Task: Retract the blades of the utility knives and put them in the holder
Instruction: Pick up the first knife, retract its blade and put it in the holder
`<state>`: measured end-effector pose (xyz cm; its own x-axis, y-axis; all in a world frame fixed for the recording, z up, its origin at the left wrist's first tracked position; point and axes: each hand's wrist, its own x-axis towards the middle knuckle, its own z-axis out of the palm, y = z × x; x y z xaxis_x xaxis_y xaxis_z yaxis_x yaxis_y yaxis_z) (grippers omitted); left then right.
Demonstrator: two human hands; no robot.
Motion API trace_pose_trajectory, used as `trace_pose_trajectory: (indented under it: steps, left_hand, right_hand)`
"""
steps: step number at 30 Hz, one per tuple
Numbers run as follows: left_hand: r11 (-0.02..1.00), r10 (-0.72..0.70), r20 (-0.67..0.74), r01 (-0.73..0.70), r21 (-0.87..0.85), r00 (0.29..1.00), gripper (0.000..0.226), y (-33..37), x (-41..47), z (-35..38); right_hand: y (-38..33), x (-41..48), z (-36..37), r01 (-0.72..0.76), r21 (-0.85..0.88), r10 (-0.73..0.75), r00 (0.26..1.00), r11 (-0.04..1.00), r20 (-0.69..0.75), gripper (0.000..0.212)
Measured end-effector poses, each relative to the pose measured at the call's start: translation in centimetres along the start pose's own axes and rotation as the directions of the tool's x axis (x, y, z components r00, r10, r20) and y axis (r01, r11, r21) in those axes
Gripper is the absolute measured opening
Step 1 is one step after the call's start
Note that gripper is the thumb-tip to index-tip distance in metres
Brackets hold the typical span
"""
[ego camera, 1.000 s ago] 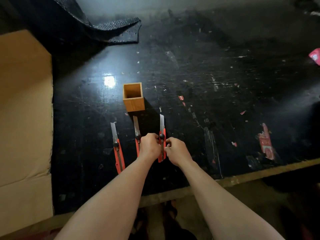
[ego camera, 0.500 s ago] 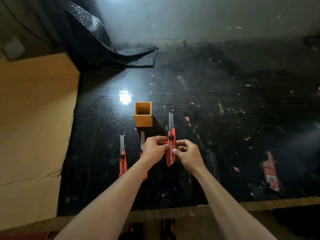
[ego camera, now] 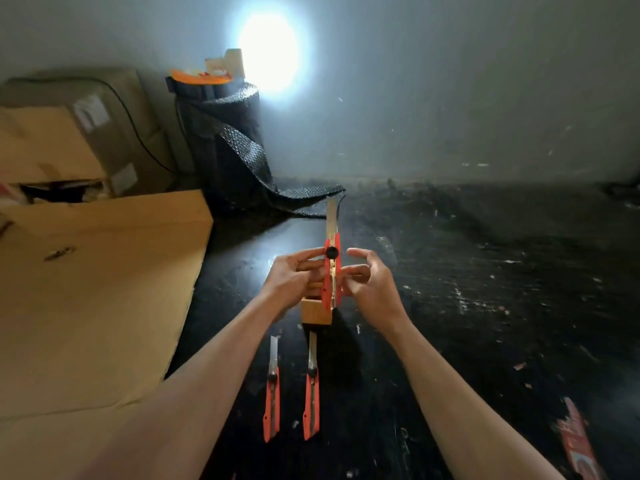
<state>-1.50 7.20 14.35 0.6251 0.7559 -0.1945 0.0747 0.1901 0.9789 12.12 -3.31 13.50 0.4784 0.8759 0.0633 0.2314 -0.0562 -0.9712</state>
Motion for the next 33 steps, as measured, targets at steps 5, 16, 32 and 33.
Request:
trace_pose_trajectory:
  steps: [5, 16, 32, 33]
  left_hand:
    - [0.993, 0.098, 0.024, -0.099, 0.065, 0.995, 0.039, 4.3, 0.3, -2.3]
    - [0.991, 0.129, -0.003, -0.129, -0.043, 0.992, 0.035, 9.1, 1.6, -4.2]
    - [0.974, 0.225, -0.044, -0.223, 0.051, 0.973, 0.038, 11.1, 3.5, -5.0]
    - [0.972, 0.229, -0.043, -0.226, 0.059, 0.973, 0.038, 11.1, 3.5, -5.0]
  right_hand:
    - [-5.1, 3.0, 1.6, 0.167, -0.176, -0.171, 0.985, 0.97, -0.008, 0.034]
    - [-7.6, 5.4, 3.0, 0.229, -0.149, -0.234, 0.972, 0.962, -0.017, 0.025]
    - [-7.7, 5.4, 3.9, 0.228, -0.274, -0.243, 0.97, 0.934, -0.024, 0.022]
    - [-7.8, 5.4, 4.0, 0.212, -0.278, -0.233, 0.972, 0.937, -0.043, 0.02]
